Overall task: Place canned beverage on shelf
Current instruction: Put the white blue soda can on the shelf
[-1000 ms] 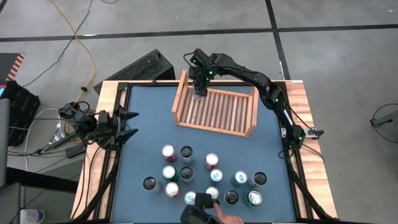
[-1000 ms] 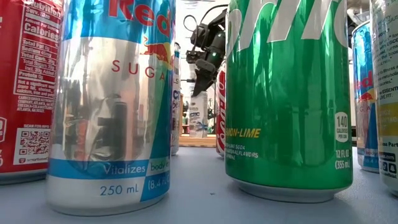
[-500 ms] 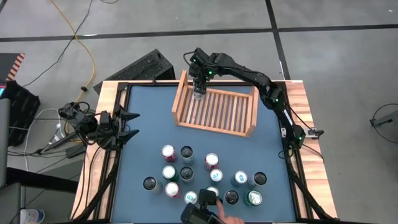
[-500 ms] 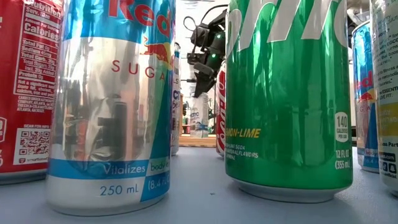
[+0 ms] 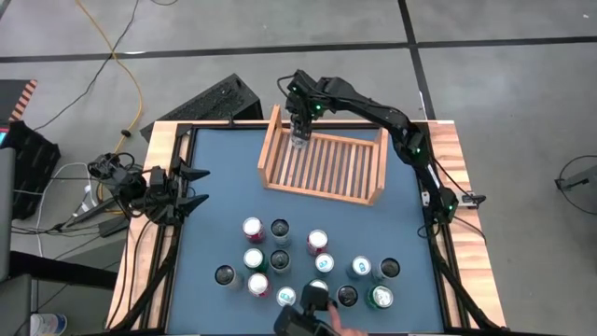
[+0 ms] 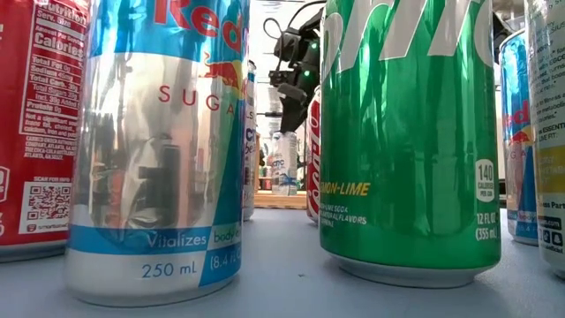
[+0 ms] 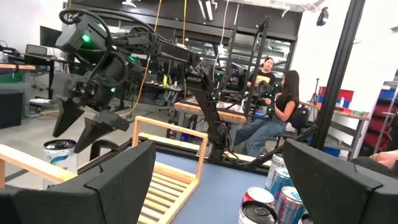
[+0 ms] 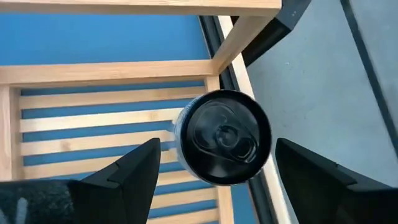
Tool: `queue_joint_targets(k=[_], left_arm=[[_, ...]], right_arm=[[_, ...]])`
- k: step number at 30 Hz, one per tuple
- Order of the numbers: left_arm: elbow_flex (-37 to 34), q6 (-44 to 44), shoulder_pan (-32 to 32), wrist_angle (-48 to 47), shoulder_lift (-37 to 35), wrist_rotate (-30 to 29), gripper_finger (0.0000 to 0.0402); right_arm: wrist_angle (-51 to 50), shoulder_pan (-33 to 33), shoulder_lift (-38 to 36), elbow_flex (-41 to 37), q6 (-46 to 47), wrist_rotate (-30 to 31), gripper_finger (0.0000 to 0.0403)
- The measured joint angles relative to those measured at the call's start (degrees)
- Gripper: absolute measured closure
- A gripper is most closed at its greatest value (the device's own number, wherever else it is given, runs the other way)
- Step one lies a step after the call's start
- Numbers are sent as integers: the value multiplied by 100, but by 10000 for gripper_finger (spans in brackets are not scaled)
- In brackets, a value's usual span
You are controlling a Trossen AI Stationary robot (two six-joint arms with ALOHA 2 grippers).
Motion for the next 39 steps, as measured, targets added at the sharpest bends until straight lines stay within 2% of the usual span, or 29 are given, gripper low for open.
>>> queue_joint_targets(k=[20, 24, 32, 36, 39], left_arm=[[0, -44, 2, -125, 0, 0, 60], [0, -44, 2, -125, 0, 0, 60], [0, -44, 2, -125, 0, 46, 60], [0, -44, 1, -128, 0, 44, 60], [0, -44, 0, -129, 0, 43, 60]], right_arm=[[287, -25, 0, -133, 1258, 32, 97], [410, -34, 0, -133, 1586, 268, 97], [47, -17, -94, -133, 1519, 344, 97], [229, 20, -151, -127, 1514, 19, 97], [-47, 86, -216, -133, 1487, 44, 97]])
